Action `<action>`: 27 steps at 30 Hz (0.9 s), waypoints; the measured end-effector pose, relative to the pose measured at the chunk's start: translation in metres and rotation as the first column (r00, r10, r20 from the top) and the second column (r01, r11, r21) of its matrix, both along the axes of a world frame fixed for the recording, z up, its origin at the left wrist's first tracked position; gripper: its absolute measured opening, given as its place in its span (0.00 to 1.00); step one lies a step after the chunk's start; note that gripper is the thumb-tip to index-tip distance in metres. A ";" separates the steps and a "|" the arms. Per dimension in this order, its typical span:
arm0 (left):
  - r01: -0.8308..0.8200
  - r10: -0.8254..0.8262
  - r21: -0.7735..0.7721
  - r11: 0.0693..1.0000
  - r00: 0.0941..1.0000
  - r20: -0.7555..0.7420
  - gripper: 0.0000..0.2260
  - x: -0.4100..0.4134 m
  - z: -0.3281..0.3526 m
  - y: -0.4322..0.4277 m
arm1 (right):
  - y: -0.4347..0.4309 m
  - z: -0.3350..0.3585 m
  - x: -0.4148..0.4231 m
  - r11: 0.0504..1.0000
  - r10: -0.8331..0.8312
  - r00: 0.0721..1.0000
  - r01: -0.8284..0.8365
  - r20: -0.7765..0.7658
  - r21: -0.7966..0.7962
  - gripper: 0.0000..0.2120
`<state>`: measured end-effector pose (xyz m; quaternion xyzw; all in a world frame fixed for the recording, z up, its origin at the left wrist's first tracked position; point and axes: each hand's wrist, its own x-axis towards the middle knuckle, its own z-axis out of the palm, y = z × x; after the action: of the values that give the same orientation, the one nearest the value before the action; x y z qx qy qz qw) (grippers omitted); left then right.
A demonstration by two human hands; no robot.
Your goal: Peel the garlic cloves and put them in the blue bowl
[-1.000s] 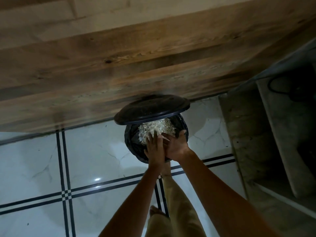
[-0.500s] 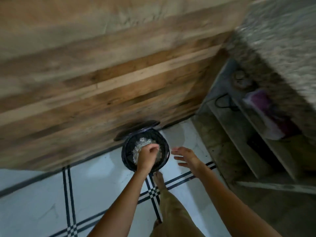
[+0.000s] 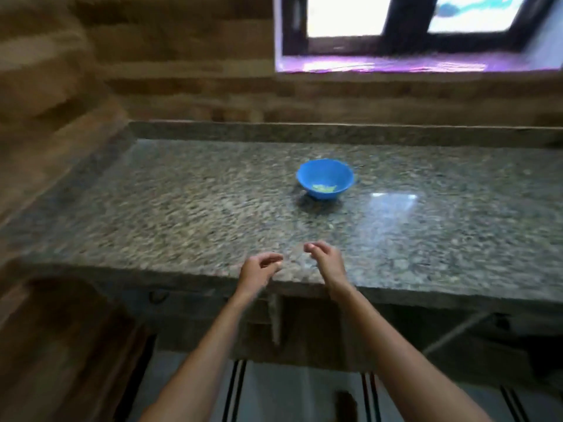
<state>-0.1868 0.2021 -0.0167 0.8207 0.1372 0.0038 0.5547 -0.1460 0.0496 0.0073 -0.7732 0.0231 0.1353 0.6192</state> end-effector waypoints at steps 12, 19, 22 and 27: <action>0.249 -0.451 0.721 0.647 0.887 0.098 0.17 0.169 -0.065 -0.103 | -0.158 -0.055 0.170 0.860 0.058 0.984 0.035 0.167 -0.509 0.20; -0.087 -0.168 0.538 0.839 0.898 0.407 0.07 0.216 0.001 -0.105 | -0.163 -0.080 0.177 0.592 0.233 0.972 -0.126 0.019 -0.796 0.28; -0.123 -0.023 0.486 0.865 0.959 0.283 0.08 0.270 0.028 -0.101 | -0.164 -0.080 0.176 0.598 0.240 0.971 -0.162 -0.017 -0.785 0.28; 0.079 -0.035 0.484 0.871 0.995 -0.098 0.15 0.296 0.037 -0.097 | -0.180 -0.047 0.188 0.641 0.156 0.987 -0.064 0.048 -0.764 0.28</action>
<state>0.1092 0.1049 0.0206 0.9370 0.1314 -0.0137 0.3234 0.0418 -0.1304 -0.0400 -0.9674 -0.0035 0.1079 0.2290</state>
